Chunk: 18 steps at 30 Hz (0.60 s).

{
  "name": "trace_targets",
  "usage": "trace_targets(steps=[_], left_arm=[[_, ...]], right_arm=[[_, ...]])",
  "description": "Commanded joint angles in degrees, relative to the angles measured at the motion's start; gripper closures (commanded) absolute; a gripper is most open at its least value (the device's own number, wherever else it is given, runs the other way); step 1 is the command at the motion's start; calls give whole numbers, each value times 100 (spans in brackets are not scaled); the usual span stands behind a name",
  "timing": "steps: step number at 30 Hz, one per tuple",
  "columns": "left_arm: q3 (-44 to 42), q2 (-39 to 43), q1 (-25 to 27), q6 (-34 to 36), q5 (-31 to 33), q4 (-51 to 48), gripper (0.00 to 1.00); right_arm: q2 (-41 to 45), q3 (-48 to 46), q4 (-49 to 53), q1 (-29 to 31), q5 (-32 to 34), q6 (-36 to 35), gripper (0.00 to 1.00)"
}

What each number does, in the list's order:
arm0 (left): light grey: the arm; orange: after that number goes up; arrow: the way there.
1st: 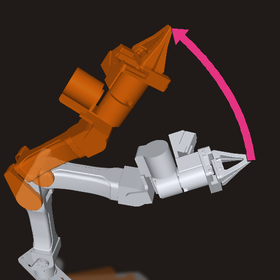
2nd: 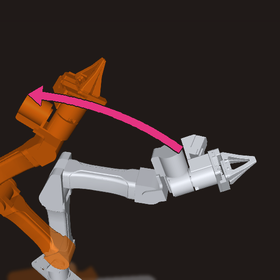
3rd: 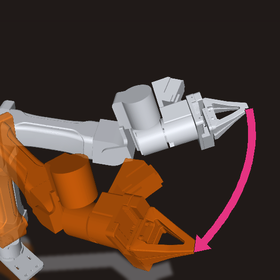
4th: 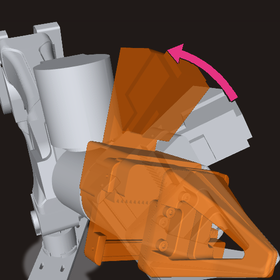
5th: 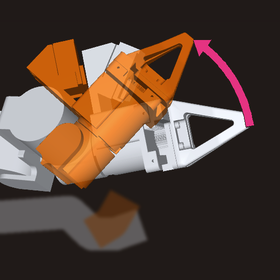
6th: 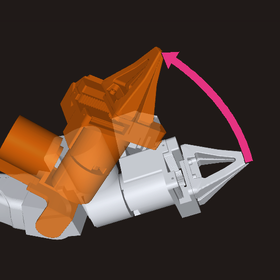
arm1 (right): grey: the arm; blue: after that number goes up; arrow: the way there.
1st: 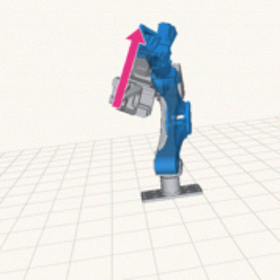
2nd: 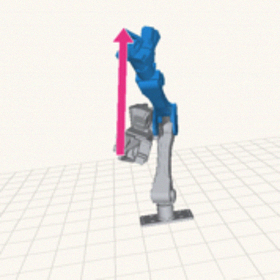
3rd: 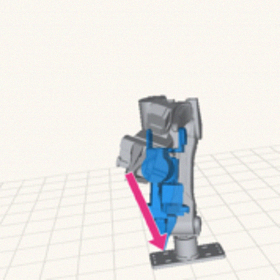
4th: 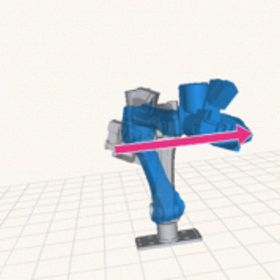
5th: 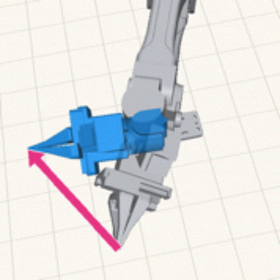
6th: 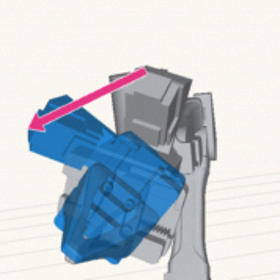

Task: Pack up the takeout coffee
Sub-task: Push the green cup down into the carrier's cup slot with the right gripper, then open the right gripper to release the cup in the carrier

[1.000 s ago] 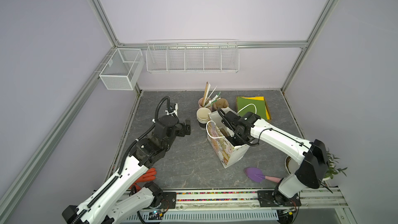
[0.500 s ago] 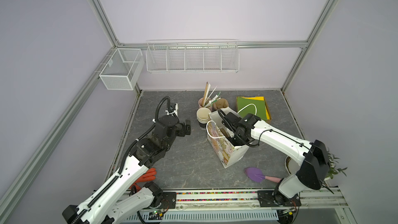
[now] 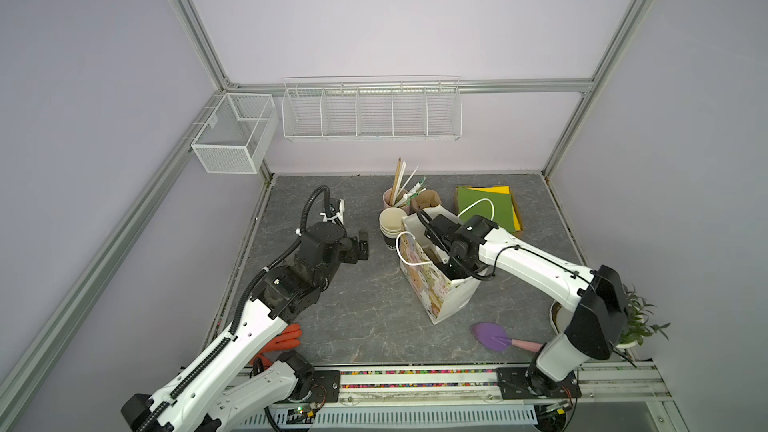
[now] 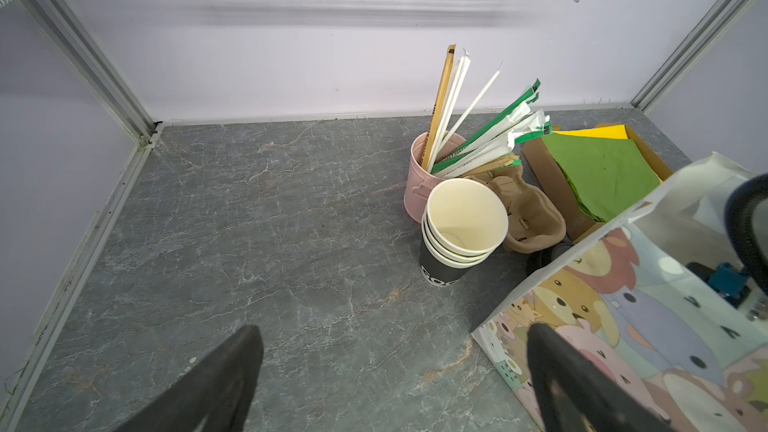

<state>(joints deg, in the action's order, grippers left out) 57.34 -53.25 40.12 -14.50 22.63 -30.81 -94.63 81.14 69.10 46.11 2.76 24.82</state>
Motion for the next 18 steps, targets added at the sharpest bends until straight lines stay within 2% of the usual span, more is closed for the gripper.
trace_targets(steps=[1,12,18], left_arm=[[-39,-15,-30,53,-48,-66,1],[-30,-43,-30,48,-57,-66,1],[-28,-67,-30,54,-74,-74,1]], right_arm=[[-104,222,282,-22,213,-100,18],[-30,574,459,-19,260,-214,1],[66,891,598,-22,267,-268,6]])
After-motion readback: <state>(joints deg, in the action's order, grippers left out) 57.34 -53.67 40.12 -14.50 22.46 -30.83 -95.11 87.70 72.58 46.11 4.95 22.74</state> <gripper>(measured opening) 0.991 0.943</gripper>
